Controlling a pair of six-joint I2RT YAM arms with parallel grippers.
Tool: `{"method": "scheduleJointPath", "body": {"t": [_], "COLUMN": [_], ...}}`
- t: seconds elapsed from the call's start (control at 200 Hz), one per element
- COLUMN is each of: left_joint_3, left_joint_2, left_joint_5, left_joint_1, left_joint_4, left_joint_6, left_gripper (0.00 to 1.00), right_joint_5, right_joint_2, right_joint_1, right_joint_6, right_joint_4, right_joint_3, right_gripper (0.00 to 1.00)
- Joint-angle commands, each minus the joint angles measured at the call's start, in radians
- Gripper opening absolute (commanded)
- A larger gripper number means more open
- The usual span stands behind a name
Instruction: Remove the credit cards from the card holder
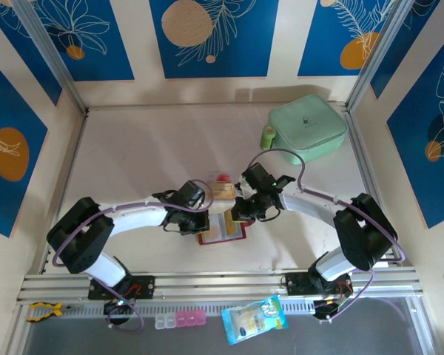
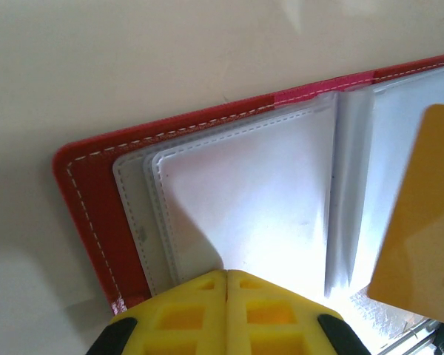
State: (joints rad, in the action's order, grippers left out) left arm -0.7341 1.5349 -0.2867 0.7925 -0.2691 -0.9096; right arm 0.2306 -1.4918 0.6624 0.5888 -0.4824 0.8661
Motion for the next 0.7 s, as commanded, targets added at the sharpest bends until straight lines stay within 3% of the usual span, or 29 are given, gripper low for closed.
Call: {"method": "scheduleJointPath", "body": {"t": [0.0,0.355,0.47,0.695], "left_joint_3": [-0.016,-0.022,-0.002,0.037], "left_joint_2": [0.001,-0.059,-0.099,-0.194], "left_joint_5": [0.029,0.065,0.079,0.103], "left_joint_1": [0.004,-0.003,-0.012,-0.034], "left_joint_4": [-0.035,-0.076,-0.084,-0.119], "left_joint_6": [0.016,0.026,0.022,0.016], "left_gripper": [0.06,0.1,0.11,0.12], "right_joint_5": [-0.018,-0.195,-0.274,-0.257], "right_joint_2": [0.037,-0.035,-0.105,-0.254], "right_joint_1": [-0.004,-0.018,-0.028,-0.034], "right_joint_6": [-0.193,-0.886,-1.025,-1.256], "right_joint_4": [-0.115,-0.366,-0.429,-0.534], "right_joint_3": [0.072,0.313,0.424,0.642], "right_gripper": [0.02,0.0,0.0,0.0]}}
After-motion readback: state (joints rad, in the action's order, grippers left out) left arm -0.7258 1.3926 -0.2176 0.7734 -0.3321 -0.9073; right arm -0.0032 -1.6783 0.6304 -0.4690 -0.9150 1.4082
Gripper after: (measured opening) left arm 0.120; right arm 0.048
